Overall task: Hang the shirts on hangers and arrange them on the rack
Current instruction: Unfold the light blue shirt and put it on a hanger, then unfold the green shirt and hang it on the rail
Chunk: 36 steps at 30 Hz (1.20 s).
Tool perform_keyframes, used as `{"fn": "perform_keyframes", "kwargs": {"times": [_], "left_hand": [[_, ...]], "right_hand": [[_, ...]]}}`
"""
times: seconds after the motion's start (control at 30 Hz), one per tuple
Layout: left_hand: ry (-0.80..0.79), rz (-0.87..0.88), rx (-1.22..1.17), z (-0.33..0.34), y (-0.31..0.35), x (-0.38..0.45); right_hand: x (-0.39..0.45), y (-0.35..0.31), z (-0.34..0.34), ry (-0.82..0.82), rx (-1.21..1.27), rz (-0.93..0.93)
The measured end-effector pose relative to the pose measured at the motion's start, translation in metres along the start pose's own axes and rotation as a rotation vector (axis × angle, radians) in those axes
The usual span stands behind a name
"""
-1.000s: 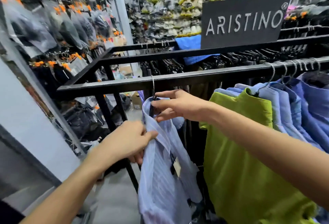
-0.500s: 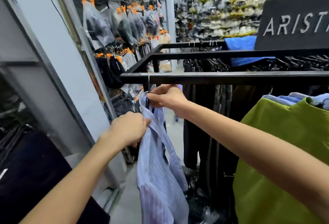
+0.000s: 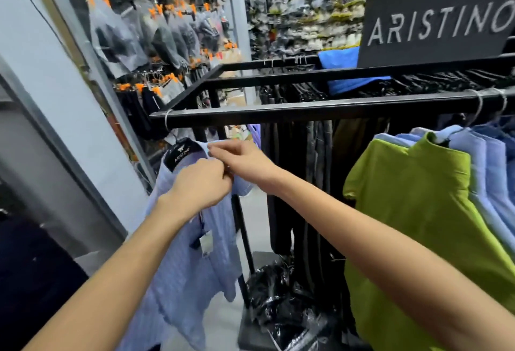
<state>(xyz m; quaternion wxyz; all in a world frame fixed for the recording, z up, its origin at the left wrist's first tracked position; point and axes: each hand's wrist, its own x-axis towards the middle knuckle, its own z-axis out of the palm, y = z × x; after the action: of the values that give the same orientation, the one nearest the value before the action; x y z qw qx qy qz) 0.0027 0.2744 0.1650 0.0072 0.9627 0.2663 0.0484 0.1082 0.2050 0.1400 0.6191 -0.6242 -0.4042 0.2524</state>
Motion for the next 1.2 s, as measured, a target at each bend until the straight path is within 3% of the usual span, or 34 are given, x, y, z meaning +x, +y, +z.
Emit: {"fn": "perform_keyframes", "kwargs": {"times": [0.1,0.23,0.47,0.57,0.63,0.77,0.9,1.03,1.2], "left_hand": [[-0.024,0.118,-0.061,0.014,0.039,0.014],[-0.061,0.323,-0.313,0.036,0.101,0.031],[0.158,0.724,-0.854,0.060,0.219,0.029],[0.258,0.924,-0.962,0.058,0.261,0.021],[0.239,1.039,-0.936,0.059,0.280,0.024],[0.119,1.097,-0.699,0.058,0.290,0.045],[0.127,1.179,-0.682,0.041,0.276,0.071],[0.098,1.331,-0.602,0.019,0.248,0.076],[0.106,1.352,-0.356,-0.003,0.214,0.081]], "right_hand": [[-0.026,0.006,-0.039,0.214,-0.147,-0.100],[-0.082,0.011,-0.095,0.493,-0.258,-0.219],[-0.174,0.019,-0.174,0.969,-0.561,-0.342],[-0.197,0.025,-0.196,1.126,-0.726,-0.400],[-0.208,0.027,-0.206,1.183,-0.779,-0.377],[-0.227,0.022,-0.222,1.136,-0.754,-0.139],[-0.241,0.004,-0.232,0.887,-0.800,0.027],[-0.231,-0.007,-0.229,0.560,-0.971,-0.032],[-0.209,-0.041,-0.232,0.348,-0.969,-0.070]]}}
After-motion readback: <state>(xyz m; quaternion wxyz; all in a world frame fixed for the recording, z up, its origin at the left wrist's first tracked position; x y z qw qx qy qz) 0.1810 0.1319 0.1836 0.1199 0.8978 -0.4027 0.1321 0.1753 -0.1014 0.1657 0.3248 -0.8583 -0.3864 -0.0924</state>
